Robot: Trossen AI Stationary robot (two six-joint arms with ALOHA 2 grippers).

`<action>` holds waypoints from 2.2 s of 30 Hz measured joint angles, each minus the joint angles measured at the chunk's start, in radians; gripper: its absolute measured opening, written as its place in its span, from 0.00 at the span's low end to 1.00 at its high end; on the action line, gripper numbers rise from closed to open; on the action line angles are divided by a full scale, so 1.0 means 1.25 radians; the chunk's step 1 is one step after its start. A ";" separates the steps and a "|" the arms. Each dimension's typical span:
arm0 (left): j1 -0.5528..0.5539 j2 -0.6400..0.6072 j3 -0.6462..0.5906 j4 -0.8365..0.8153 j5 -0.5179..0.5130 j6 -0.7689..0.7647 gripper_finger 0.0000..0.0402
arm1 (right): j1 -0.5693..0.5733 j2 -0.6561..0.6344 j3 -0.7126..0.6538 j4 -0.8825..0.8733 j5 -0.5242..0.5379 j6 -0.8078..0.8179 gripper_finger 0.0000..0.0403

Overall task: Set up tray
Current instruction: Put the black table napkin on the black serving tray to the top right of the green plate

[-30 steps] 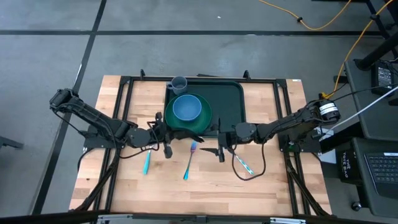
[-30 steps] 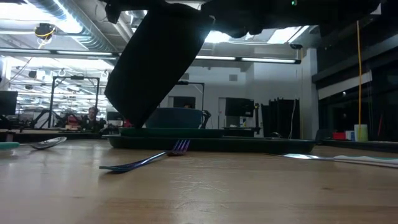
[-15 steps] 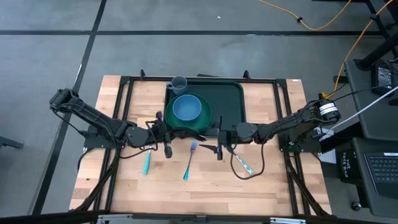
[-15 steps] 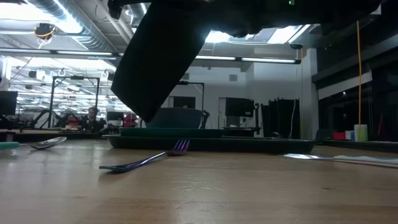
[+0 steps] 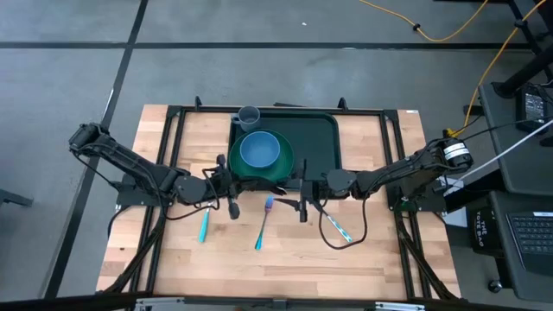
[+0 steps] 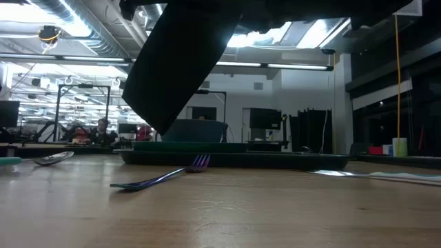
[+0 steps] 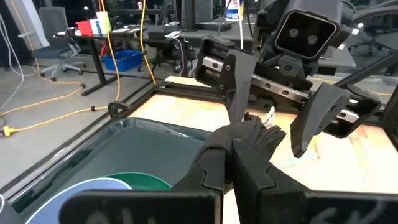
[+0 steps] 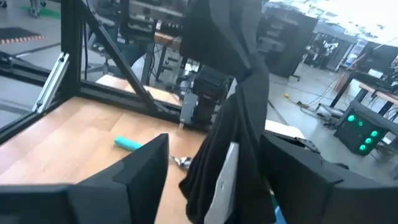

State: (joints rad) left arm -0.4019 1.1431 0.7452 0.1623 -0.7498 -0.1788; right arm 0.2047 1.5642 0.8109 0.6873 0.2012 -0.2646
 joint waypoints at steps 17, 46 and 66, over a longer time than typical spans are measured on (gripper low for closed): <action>0.001 0.000 0.000 0.005 -0.009 0.014 0.01 | 0.000 0.000 0.033 -0.104 0.027 -0.001 0.41; -0.042 -0.007 0.000 0.000 0.018 -0.056 0.16 | 0.000 -0.010 0.032 -0.118 0.099 -0.047 0.05; -0.079 -0.115 -0.001 -0.162 -0.054 -0.119 0.24 | 0.000 -0.151 0.031 -0.373 0.221 -0.112 0.05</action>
State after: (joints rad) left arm -0.5009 0.9992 0.7444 -0.0402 -0.8173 -0.3271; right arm 0.2043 1.3760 0.8501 0.2211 0.4777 -0.4041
